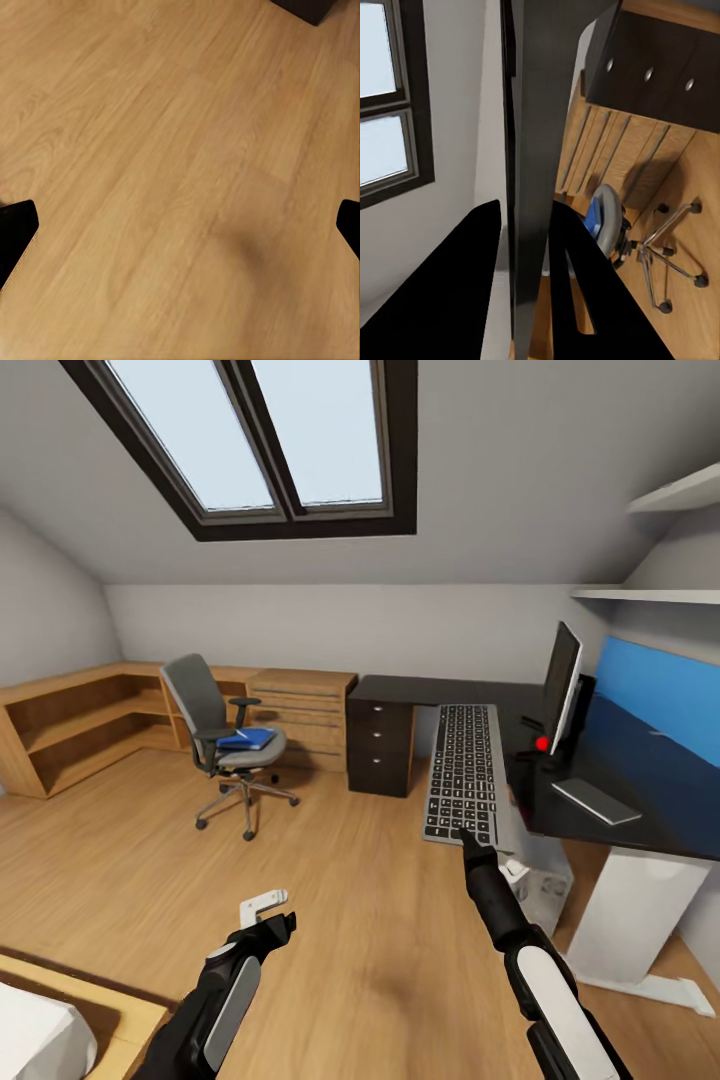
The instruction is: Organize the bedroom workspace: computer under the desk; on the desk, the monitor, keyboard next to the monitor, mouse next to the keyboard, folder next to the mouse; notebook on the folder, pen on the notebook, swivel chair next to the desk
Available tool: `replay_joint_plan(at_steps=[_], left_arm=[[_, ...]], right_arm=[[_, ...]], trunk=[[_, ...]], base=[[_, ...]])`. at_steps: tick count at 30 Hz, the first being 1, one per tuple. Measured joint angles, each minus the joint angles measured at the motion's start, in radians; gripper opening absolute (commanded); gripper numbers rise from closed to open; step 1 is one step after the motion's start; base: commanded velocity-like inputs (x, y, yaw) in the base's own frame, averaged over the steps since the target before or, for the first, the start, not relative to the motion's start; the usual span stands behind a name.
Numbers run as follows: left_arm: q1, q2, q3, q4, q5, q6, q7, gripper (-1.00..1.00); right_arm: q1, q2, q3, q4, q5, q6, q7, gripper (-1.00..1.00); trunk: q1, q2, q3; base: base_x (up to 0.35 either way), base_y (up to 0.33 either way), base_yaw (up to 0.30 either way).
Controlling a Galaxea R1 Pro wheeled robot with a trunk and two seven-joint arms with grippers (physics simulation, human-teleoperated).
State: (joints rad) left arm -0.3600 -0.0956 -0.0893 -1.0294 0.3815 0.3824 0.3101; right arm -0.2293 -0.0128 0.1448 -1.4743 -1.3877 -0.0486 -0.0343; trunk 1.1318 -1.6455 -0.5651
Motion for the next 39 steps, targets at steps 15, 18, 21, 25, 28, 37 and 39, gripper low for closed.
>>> replay_joint_plan(at_steps=[15, 18, 21, 25, 28, 37, 39], left_arm=[[0.000, -0.001, -0.001, 0.000, -0.002, 0.000, 0.000, 1.00], [0.000, -0.001, -0.002, 0.000, -0.002, 0.000, 0.000, 1.00], [0.000, -0.001, -0.002, 0.000, -0.002, 0.000, 0.000, 1.00], [0.000, -0.001, -0.002, 0.000, -0.002, 0.000, 0.000, 1.00], [0.000, -0.001, -0.002, 0.000, -0.002, -0.001, 0.000, 1.00], [0.000, -0.001, -0.002, 0.000, -0.002, -0.001, 0.000, 1.00], [0.000, -0.001, -0.002, 0.000, -0.002, 0.000, 0.000, 1.00]], right_arm=[[0.000, -0.001, -0.002, 0.000, 0.001, 0.000, -0.001, -1.00], [0.000, -0.001, -0.003, 0.000, 0.000, 0.001, -0.001, -1.00], [0.000, -0.001, -0.002, 0.000, 0.000, 0.001, 0.001, -1.00], [0.000, -0.001, -0.003, 0.000, -0.001, 0.001, 0.000, -1.00], [0.000, -0.001, -0.002, 0.000, -0.001, 0.001, 0.000, -1.00], [0.000, -0.003, -0.003, 0.000, 0.000, 0.001, 0.000, -1.00], [0.000, -0.003, -0.003, 0.000, 0.000, 0.001, -0.001, -1.00]], trunk=[[0.000, 0.000, 0.000], [0.000, 0.000, 0.000], [0.000, 0.000, 0.000], [0.000, 0.000, 0.000], [0.000, 0.000, 0.000], [0.000, 0.000, 0.000], [0.000, 0.000, 0.000]], base=[[0.319, 0.063, 0.000], [0.326, 0.002, 0.000], [0.327, 0.000, 0.000], [0.327, 0.000, 0.000], [0.327, 0.000, 0.000], [0.327, 0.000, 0.000], [0.327, 0.000, 0.000]])
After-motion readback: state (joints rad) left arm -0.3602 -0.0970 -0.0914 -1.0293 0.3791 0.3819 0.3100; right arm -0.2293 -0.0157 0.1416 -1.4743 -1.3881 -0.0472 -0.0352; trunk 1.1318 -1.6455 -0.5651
